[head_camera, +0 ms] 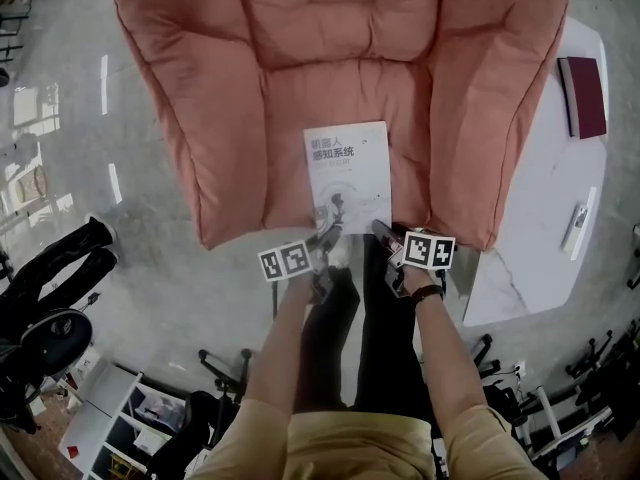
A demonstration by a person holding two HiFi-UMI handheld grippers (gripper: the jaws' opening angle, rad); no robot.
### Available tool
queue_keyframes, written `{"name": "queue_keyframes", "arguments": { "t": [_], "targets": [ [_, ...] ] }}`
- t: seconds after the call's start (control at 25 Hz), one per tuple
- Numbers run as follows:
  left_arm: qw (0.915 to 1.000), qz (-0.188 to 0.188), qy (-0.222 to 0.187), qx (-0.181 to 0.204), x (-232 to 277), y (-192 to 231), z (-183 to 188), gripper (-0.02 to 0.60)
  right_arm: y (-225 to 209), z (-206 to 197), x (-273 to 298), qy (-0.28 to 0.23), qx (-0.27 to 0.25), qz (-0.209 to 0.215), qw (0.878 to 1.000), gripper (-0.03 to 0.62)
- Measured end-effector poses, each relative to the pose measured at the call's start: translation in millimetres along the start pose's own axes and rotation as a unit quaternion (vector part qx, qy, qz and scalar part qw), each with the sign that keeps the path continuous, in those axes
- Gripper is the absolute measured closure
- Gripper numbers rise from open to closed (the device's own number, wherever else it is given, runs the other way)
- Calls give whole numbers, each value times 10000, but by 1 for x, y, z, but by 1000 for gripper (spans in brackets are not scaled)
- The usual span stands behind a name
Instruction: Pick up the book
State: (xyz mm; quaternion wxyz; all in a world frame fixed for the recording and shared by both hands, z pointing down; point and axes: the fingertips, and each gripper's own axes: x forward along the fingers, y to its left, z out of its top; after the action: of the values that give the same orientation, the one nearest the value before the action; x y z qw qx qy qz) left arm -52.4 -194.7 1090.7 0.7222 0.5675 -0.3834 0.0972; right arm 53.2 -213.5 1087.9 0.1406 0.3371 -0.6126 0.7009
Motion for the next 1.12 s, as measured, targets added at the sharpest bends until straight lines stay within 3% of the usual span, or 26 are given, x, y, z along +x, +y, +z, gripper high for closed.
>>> {"name": "queue_keyframes", "arguments": {
  "t": [0.28,0.48,0.68,0.8,1.12],
  "targets": [
    [9998,-23,178,113,-25,-31,-5,534,18,-5,-17,-214,418,-224,9986,536],
    [9998,-47,40,201,-58,-58,-15,532,45,-17,-43,-426,704,-379,9959,536],
    [9994,27,-7,348,-79,-90,-10,529,71,-12,-63,-451,677,-608,9948,530],
    [9989,15,-19,464,-109,-107,-18,526,97,-28,-81,-483,736,-493,9949,523],
    [9921,-544,-459,1035,-159,-198,8,520,186,13,-147,-1193,-94,-198,9926,530]
  ]
}}
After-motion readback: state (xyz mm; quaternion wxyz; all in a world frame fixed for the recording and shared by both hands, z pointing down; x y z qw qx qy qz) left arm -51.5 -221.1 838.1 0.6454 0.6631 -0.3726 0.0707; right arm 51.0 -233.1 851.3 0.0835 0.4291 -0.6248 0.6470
